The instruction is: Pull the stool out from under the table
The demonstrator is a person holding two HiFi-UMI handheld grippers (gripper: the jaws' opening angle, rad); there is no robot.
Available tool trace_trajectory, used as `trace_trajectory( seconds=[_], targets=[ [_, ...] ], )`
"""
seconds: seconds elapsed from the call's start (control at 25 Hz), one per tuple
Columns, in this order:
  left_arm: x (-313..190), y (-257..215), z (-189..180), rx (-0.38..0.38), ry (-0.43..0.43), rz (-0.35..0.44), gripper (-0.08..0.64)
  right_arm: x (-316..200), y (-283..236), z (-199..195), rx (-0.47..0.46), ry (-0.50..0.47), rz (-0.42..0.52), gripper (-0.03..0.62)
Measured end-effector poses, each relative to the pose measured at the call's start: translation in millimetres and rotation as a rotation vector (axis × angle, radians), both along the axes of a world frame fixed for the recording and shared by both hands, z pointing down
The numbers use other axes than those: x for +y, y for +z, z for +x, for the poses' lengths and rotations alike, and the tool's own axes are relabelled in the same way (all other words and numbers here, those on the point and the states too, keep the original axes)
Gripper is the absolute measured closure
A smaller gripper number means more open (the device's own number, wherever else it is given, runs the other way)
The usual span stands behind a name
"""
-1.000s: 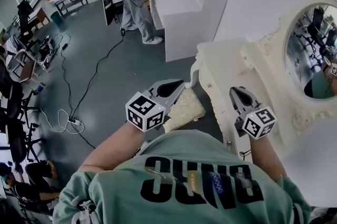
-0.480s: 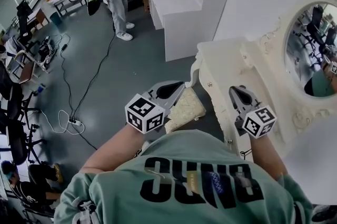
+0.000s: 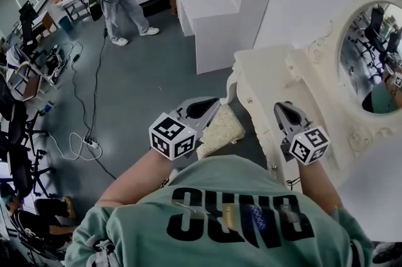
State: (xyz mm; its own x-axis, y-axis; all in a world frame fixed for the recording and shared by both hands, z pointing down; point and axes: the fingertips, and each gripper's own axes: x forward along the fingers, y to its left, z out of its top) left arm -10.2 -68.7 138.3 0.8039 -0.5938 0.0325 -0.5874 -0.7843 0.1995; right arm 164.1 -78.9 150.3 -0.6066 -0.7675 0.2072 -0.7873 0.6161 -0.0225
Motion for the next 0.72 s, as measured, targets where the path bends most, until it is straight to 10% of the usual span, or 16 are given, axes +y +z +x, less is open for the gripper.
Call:
trace_trajectory(
  seconds=[0.72],
  targets=[
    [8.3,-1.8,-4.3,0.007,-0.008,0.006,0.552,5.2,1.8,-7.4,0.018,-0.017,0.018,0.6]
  ],
)
